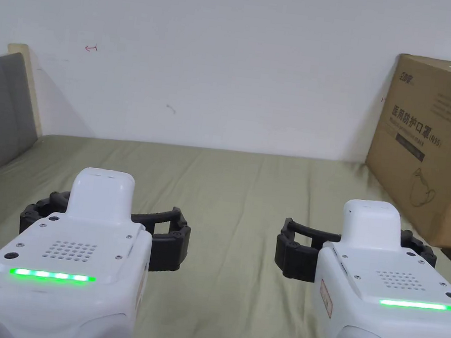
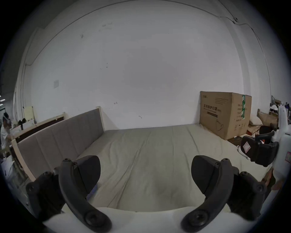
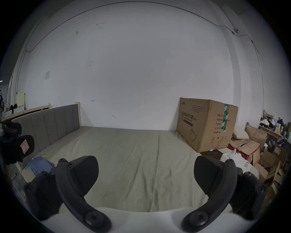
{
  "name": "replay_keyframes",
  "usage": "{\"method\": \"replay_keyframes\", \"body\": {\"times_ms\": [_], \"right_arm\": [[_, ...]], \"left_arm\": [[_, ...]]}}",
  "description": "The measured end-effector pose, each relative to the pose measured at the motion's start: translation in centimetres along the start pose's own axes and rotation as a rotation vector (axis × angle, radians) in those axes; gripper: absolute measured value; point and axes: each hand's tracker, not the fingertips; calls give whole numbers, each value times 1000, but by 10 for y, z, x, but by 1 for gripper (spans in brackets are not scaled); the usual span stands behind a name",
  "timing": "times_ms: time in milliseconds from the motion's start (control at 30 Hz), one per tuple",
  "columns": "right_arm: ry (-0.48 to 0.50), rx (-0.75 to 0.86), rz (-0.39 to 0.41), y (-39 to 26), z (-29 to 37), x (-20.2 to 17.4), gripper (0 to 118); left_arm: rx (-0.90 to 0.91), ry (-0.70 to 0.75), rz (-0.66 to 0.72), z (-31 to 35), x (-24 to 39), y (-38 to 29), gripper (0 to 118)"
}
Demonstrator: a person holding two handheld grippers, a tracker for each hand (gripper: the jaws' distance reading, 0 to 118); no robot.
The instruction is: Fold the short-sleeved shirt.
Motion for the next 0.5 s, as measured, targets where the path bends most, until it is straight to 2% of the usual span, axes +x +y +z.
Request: {"method": "replay_keyframes", "body": {"times_ms": [133, 500], "right_arm": [[20, -3, -40, 0, 2, 1, 118], [-5, 2, -1, -2, 1, -1, 118]], "left_arm": [[14, -27, 1, 0, -2, 0, 116], [13, -21, -2, 1, -1, -3, 116]]}}
